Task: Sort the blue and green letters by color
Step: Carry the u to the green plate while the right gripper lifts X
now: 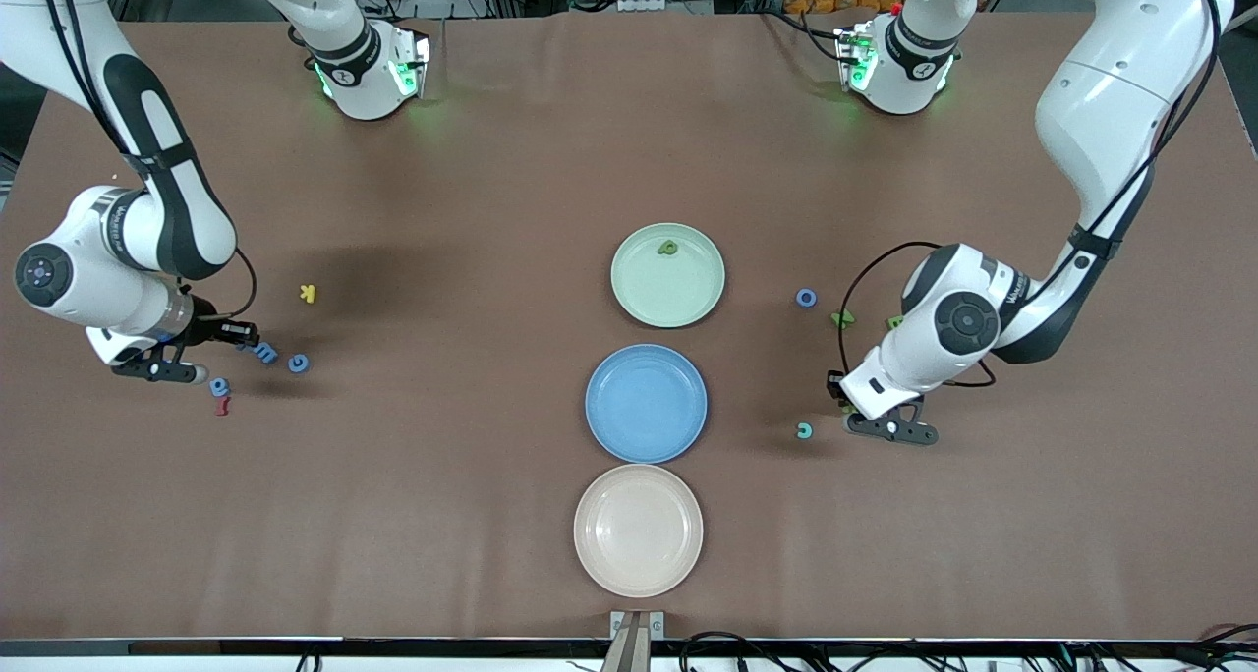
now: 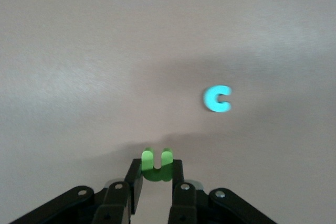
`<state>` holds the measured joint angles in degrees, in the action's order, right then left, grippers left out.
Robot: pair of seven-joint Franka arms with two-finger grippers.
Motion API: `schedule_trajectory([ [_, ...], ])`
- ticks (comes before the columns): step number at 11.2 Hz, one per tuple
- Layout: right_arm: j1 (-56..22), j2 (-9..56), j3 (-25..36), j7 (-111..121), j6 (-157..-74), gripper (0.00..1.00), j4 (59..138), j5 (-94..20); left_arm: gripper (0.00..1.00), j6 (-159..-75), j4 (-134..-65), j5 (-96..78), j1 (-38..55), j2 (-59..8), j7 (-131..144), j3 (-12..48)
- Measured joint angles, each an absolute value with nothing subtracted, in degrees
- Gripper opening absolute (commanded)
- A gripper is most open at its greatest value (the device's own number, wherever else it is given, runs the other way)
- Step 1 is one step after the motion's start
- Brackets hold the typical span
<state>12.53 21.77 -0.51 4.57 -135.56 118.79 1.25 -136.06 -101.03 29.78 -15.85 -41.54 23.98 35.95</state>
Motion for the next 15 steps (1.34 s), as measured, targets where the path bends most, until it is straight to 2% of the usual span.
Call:
schedule_trajectory([
  [4, 4.82, 21.33, -1.09, -4.74, -129.85, 0.17, 110.66, 1.04, 0.0, -133.61, -103.95, 29.78, -14.98, -40.23, 35.93, 40.96],
  [9, -9.96, 22.25, -1.3, -13.56, -129.05, 0.18, 104.82, -15.48, 0.0, -128.58, -107.04, 29.78, -9.34, -37.62, 48.86, 44.21],
  [11, -15.19, 24.26, -0.64, -13.7, -129.13, 0.19, 101.92, -16.59, 0.0, -125.59, -107.17, 29.78, -4.94, -37.6, 53.48, 44.23],
  [15, -28.25, 31.11, 5.41, -15.63, -129.41, 0.19, 92.94, -16.78, 0.0, -124.59, -108.04, 29.75, 1.46, -37.91, 60.73, 44.07],
])
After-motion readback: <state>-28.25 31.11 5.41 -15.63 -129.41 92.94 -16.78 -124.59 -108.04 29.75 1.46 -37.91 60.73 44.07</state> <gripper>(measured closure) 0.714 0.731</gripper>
